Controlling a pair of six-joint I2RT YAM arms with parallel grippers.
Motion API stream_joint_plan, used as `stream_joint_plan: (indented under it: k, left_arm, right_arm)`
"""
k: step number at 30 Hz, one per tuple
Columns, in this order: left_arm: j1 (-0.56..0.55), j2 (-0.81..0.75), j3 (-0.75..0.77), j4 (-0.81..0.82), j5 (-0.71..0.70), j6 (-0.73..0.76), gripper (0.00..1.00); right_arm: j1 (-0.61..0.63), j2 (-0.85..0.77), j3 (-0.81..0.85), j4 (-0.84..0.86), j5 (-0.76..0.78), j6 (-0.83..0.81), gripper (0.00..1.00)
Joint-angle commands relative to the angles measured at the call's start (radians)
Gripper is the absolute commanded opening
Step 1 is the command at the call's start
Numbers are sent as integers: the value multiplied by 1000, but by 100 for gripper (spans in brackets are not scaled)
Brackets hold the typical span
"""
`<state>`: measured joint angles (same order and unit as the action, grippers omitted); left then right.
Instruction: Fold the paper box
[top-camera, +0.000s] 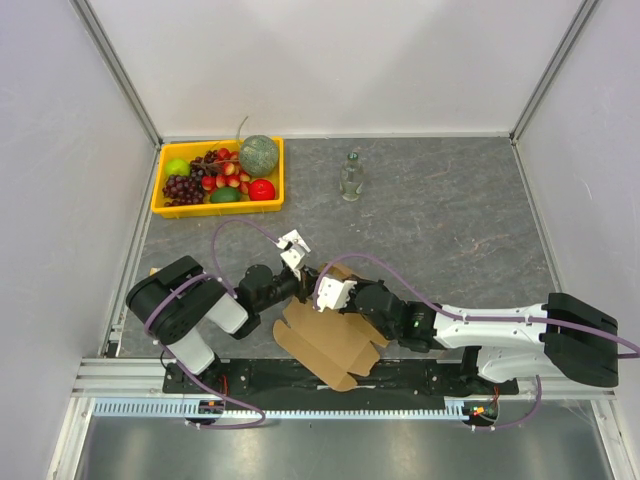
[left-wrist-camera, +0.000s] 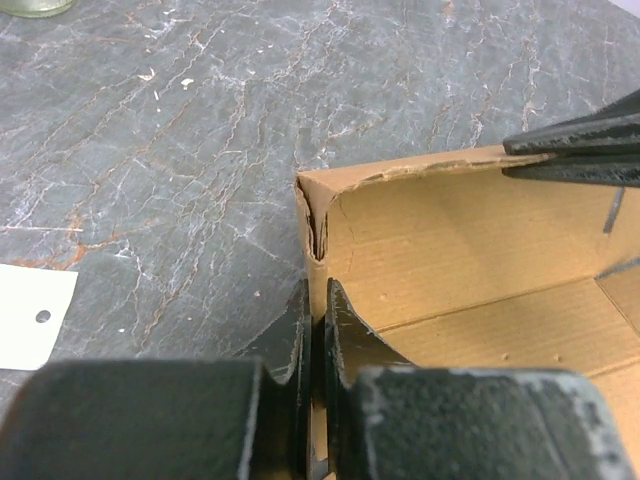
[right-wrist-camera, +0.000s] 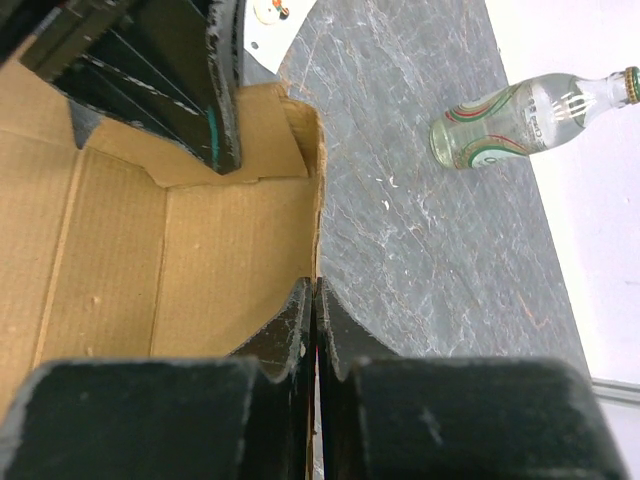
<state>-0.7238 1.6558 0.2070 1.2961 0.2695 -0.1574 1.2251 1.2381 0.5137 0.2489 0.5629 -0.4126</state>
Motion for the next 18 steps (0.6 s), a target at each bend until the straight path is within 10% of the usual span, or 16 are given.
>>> stream_joint_plan:
  k: [1, 8, 18]
  left_arm:
    - [-8, -8, 34, 141, 23, 36, 2]
    - [-20, -4, 38, 128, -6, 48, 24]
    - [-89, 7, 80, 39, -190, 124, 2]
  right_arm:
    - [10, -9, 42, 16, 3, 1, 7]
    - [24, -3, 55, 13, 5, 8, 7]
    - [79, 20, 94, 10, 15, 23, 7]
